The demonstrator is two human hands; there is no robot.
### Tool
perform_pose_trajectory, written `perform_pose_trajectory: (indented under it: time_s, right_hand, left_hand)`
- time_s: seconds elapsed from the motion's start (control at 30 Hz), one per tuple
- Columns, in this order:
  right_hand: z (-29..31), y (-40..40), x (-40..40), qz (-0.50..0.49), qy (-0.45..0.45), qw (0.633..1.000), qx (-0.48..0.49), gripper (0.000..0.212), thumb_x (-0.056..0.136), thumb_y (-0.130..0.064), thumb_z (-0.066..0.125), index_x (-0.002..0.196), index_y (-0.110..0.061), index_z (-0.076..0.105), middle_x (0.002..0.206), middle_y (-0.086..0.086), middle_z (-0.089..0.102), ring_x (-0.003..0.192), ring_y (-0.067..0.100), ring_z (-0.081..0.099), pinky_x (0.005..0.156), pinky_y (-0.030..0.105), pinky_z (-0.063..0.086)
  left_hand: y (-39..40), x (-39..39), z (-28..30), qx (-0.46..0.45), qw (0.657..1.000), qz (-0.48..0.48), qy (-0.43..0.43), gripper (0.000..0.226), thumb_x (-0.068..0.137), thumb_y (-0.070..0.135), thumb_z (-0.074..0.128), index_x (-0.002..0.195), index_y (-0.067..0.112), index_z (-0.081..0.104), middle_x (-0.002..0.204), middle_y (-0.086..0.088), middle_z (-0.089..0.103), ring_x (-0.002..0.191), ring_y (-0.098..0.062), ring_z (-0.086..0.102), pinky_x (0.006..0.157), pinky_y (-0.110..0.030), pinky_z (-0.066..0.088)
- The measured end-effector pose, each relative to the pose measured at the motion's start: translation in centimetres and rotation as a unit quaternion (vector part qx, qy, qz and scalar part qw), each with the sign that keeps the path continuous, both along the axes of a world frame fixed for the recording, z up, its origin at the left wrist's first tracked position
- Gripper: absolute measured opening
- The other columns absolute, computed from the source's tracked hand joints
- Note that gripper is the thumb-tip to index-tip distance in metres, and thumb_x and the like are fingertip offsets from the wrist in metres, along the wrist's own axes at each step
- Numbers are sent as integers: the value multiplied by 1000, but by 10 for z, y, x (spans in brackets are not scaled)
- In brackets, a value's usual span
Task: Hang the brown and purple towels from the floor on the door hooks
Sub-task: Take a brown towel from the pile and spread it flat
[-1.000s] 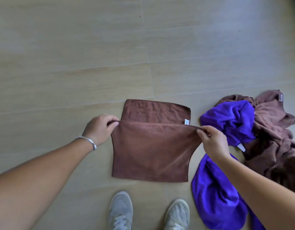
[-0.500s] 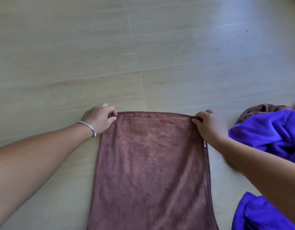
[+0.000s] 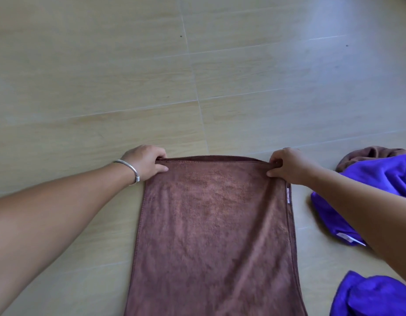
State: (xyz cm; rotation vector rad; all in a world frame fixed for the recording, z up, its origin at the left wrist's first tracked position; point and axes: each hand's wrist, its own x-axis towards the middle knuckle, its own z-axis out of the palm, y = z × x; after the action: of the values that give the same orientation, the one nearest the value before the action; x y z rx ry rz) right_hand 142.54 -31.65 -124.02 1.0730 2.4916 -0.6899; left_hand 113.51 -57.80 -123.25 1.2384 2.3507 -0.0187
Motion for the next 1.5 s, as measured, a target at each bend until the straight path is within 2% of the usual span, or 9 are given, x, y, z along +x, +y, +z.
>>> perform_pose_trajectory:
  time_s: [0.13, 0.37, 0.53, 0.67, 0.83, 0.97, 1.1, 1.33, 1.5]
  right_hand:
    - [2, 6, -12, -68, 75, 995, 17, 19, 75, -17, 77, 78, -24, 59, 84, 7, 66, 79, 28, 61, 70, 33, 50]
    - [26, 8, -36, -119, 187, 963, 155, 8, 80, -26, 69, 85, -26, 62, 80, -2, 62, 75, 20, 50, 65, 28, 32]
    - [29, 3, -35, -112, 192, 959, 176, 33, 81, -18, 64, 114, -24, 61, 112, 6, 61, 104, 28, 56, 78, 31, 39]
    - [29, -34, -11, 92, 193, 965, 151, 39, 82, -17, 67, 120, -16, 60, 120, 12, 57, 112, 32, 52, 97, 42, 44]
    - [23, -100, 56, 385, 190, 897, 102, 30, 82, -47, 64, 99, -22, 67, 99, -1, 63, 88, 24, 58, 75, 37, 48]
    - [16, -127, 99, 501, 158, 850, 45, 39, 77, -60, 60, 97, -28, 64, 91, -7, 58, 78, 18, 51, 68, 31, 43]
    - [10, -121, 119, 537, 161, 825, 71, 24, 87, -50, 57, 87, -26, 60, 83, -7, 54, 73, 18, 50, 64, 31, 40]
    - [12, -118, 129, 503, 172, 834, 147, 14, 93, -22, 52, 81, -22, 59, 75, -5, 51, 66, 18, 48, 58, 30, 41]
    - [46, -129, 130, 340, 171, 912, 151, 9, 89, -19, 51, 90, -16, 59, 90, 0, 59, 77, 19, 57, 66, 29, 50]
  left_hand:
    - [4, -9, 6, 60, 996, 47, 37, 25, 83, 36, 71, 105, 25, 67, 111, -4, 67, 104, -27, 60, 80, -31, 44]
    - [11, -24, 26, 193, 972, 121, 56, 17, 80, 33, 74, 95, 25, 70, 100, -4, 71, 96, -29, 62, 75, -31, 44]
    - [9, -23, 25, 227, 965, 120, 48, 28, 80, 22, 73, 107, 22, 64, 106, -2, 66, 102, -23, 61, 83, -33, 47]
    - [-12, 18, 36, 230, 971, -8, 72, 28, 80, 27, 73, 104, 19, 63, 101, -3, 59, 91, -24, 56, 77, -37, 50]
    - [-91, 97, 34, 193, 938, -287, 6, 24, 84, 47, 62, 85, 23, 62, 77, 5, 55, 70, -19, 52, 65, -34, 43]
    - [-149, 125, 23, 93, 916, -389, -2, 39, 72, 64, 62, 89, 29, 61, 82, 9, 54, 72, -15, 51, 69, -30, 35]
    - [-163, 121, 13, 59, 914, -401, 9, 34, 69, 58, 67, 87, 30, 61, 83, 10, 57, 74, -13, 57, 71, -29, 35]
    - [-159, 115, 16, 101, 906, -410, 40, 6, 76, 23, 61, 76, 27, 65, 73, 11, 58, 64, -12, 57, 56, -24, 47]
    - [-156, 111, 56, 106, 940, -320, 55, 19, 72, 13, 50, 78, 23, 65, 67, 8, 60, 57, -14, 59, 48, -23, 46]
